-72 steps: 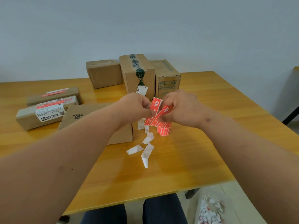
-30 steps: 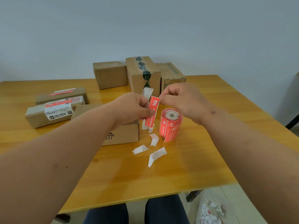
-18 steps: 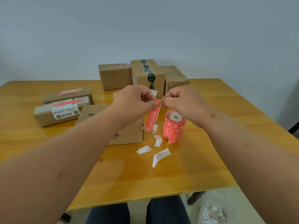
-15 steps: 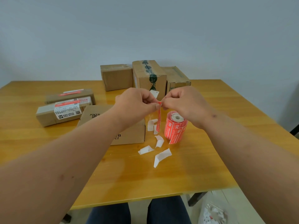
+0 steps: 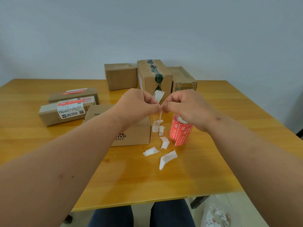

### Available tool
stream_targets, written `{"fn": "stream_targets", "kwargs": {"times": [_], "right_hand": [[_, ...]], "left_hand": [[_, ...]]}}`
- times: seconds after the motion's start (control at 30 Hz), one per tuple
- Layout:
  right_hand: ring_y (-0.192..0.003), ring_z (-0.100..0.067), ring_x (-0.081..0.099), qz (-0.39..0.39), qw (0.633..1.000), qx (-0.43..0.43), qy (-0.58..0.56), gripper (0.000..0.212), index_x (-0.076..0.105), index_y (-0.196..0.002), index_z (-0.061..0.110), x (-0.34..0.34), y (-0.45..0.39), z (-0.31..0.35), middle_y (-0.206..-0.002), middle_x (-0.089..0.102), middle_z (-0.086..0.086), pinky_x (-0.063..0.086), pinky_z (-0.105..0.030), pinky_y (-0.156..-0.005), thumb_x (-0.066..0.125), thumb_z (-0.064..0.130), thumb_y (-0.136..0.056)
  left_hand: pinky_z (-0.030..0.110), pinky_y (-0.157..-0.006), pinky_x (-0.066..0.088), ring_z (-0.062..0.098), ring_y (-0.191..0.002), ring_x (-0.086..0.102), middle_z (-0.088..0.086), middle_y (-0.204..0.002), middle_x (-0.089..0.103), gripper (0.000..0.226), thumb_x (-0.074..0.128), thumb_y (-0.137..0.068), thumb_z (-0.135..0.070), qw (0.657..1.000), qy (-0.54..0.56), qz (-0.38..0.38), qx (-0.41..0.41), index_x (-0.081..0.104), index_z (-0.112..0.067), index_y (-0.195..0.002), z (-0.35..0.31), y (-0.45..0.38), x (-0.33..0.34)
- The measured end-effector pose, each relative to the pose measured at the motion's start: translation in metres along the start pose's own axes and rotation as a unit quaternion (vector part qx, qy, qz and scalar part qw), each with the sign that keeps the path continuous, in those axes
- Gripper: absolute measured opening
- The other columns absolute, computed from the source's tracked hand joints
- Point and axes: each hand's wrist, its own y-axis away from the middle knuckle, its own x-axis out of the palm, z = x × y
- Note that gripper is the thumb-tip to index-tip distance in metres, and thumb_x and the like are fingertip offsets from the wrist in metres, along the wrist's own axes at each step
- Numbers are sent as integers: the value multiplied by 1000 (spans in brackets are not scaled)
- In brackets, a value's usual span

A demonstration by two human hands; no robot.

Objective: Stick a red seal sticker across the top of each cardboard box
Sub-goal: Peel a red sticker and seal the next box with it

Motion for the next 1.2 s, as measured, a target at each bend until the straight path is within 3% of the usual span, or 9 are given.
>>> {"fn": "stream_targets", "kwargs": {"times": [0.07, 0.2, 0.3, 0.4, 0.53, 0.67, 0.87, 1.07, 1.2], "right_hand": [[-78, -18, 65, 9, 1000, -4, 4, 22, 73, -84, 11, 0, 0, 1, -85, 72, 0, 45, -19, -59, 63, 30, -89], [-89, -31, 65, 17, 1000, -4, 14, 17, 73, -83, 14, 3, -3, 0, -91, 72, -10, 54, -37, -71, 65, 29, -87], [-77, -31, 62, 11, 1000, -5, 16, 17, 72, -82, 10, 5, -5, 0, -91, 71, -14, 50, -28, -59, 66, 26, -85], [-65, -14, 53, 18, 999, 7, 38, 19, 68, -82, 6, 5, -6, -3, -88, 70, -12, 41, -16, -50, 64, 23, -86], [-74, -16, 60, 27, 991, 52, 117, 18, 65, -80, 9, 3, -7, -15, -84, 68, -2, 50, -32, -70, 60, 26, -86], [-83, -12, 57, 68, 943, 69, 317, 19, 67, -84, 21, 2, -8, -21, -85, 66, 6, 32, -41, -95, 56, 36, -85], [-82, -13, 55, 113, 879, 2, 464, 17, 64, -73, 23, 4, -15, -5, -78, 63, 9, 23, -43, -92, 52, 32, -80], [-61, -15, 46, 44, 933, -5, 358, 37, 42, -51, 19, 14, -29, 8, -58, 44, 2, 30, -40, -83, 45, 31, -86], [-74, -23, 60, 21, 991, 66, 116, 29, 64, -77, 9, 23, -34, 17, -79, 65, -5, 44, -35, -69, 54, 32, -91]], "left_hand": [[22, -69, 47, 6, -82, 60, -1, -79, 70, 14, 73, -84, -28, 1000, -2, 0, -5, 76, -16, -78, 1, -1, 0], [19, -63, 41, 4, -73, 57, -2, -74, 68, 13, 71, -85, -23, 1000, -17, 4, -9, 76, -16, -76, 1, 0, -1], [18, -60, 39, 3, -72, 55, -6, -71, 65, 12, 69, -84, -18, 1000, -17, 2, -20, 75, -15, -74, 0, 0, -1], [26, -65, 50, 11, -80, 59, 0, -80, 69, 13, 68, -82, -16, 999, -17, -9, -35, 73, -14, -71, 1, -2, -4], [27, -60, 47, 17, -70, 50, 1, -74, 63, 11, 63, -81, -11, 995, 20, -75, -64, 70, -6, -74, 6, -4, -17], [24, -53, 34, 16, -67, 43, 7, -75, 55, 12, 59, -81, -11, 982, 69, -159, -82, 69, -5, -82, 16, -8, -32], [28, -62, 35, 19, -73, 46, 5, -76, 59, 13, 58, -80, -14, 973, 103, -195, -72, 68, -6, -82, 29, -12, -50], [25, -66, 40, 13, -69, 48, -2, -65, 59, 12, 61, -84, -10, 981, 129, -143, -22, 72, -13, -81, 29, -7, -58], [23, -71, 44, 11, -69, 51, -2, -65, 61, 14, 62, -86, -8, 983, 150, -104, 5, 72, -15, -79, 31, -4, -63]]}}
